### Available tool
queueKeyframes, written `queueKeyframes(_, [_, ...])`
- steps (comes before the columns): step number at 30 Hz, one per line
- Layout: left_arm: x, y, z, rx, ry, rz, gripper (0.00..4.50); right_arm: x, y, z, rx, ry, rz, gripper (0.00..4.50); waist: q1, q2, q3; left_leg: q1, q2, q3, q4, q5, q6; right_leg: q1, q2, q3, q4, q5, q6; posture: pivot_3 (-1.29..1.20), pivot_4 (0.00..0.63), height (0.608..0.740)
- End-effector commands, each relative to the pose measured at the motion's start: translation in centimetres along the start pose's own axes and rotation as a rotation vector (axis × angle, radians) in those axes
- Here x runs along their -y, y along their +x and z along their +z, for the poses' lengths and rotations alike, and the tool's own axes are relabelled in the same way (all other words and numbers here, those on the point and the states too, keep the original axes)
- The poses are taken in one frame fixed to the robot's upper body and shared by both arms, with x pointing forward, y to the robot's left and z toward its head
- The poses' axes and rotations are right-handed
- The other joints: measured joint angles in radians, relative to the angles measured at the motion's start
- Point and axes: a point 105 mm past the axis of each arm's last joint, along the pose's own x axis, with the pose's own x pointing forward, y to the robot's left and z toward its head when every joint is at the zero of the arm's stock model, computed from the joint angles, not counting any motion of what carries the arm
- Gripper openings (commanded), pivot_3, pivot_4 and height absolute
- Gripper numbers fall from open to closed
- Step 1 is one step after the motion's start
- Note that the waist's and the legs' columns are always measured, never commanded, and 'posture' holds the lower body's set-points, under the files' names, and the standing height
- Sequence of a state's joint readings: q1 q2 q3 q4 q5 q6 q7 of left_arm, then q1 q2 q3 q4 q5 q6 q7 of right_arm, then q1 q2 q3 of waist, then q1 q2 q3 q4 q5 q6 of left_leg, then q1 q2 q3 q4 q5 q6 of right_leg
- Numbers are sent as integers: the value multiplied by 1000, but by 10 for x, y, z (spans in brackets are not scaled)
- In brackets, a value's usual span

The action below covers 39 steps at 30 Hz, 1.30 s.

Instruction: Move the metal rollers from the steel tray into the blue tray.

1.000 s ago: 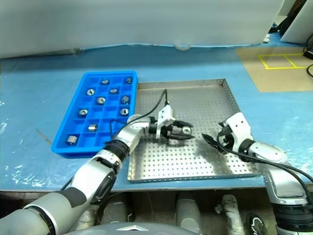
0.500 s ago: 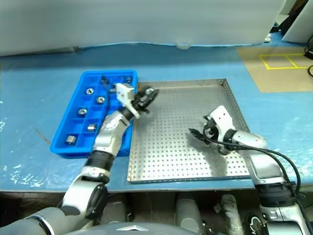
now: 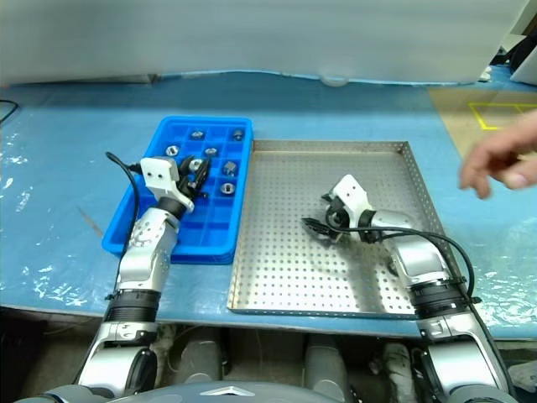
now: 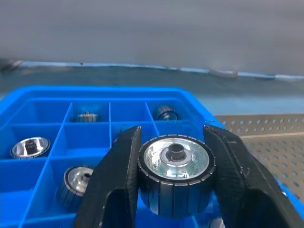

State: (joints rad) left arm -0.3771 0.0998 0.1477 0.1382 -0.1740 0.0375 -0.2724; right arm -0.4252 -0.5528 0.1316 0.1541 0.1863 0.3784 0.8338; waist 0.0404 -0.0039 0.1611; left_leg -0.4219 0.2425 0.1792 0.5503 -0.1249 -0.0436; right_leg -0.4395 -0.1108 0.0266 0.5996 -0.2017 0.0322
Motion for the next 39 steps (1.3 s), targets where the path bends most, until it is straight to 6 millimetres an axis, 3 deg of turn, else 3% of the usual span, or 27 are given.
queueKeyframes(1, [-14, -12, 0, -23, 40, 60, 1691, 2, 1, 10, 31, -34, 5, 4447, 0, 0, 0, 0, 0, 0, 0, 0, 0, 0, 0, 0, 0, 0, 0, -19, 150, 740])
queueKeyframes(6, [-23, -23, -5, -71, 56, 112, 1691, -1, 6, 9, 34, -35, 22, 4447, 2, 0, 0, 2, 0, 0, -2, 0, -1, 0, 0, 0, 0, 0, 0, 3, 150, 740])
queueKeyframes(11, [-13, -26, -13, -117, 31, 61, 1691, -1, 10, 10, 34, -40, 32, 4447, 7, 0, 0, 2, 0, 0, -2, 1, -2, 0, 0, 0, 1, 0, 0, 17, 150, 740])
queueKeyframes(24, [4, -21, -20, -168, 21, -54, 1691, -1, 8, 6, 20, -49, 23, 4447, 26, 0, 0, 2, 0, 0, -2, 1, -2, 0, 0, 0, 2, 0, 0, -2, 150, 740])
queueKeyframes(35, [0, -15, -23, -191, 26, -61, 1691, -2, 7, 4, 20, -44, 11, 4447, 30, 1, -1, 4, 0, 0, -1, 2, -3, 1, 0, 1, 5, 0, 0, -22, 150, 740])
queueKeyframes(36, [-1, -15, -24, -197, 31, -54, 2428, -2, 6, 4, 20, -44, 9, 4447, 30, 1, -1, 4, 0, 0, -1, 2, -4, 1, 0, 1, 5, 0, 0, -22, 150, 740])
queueKeyframes(39, [3, -12, -22, -179, 12, -68, 3345, -2, 5, 4, 19, -45, 6, 4447, 30, 1, -1, 5, 0, 0, -1, 2, -4, 1, 0, 0, 6, 0, 0, -22, 150, 740])
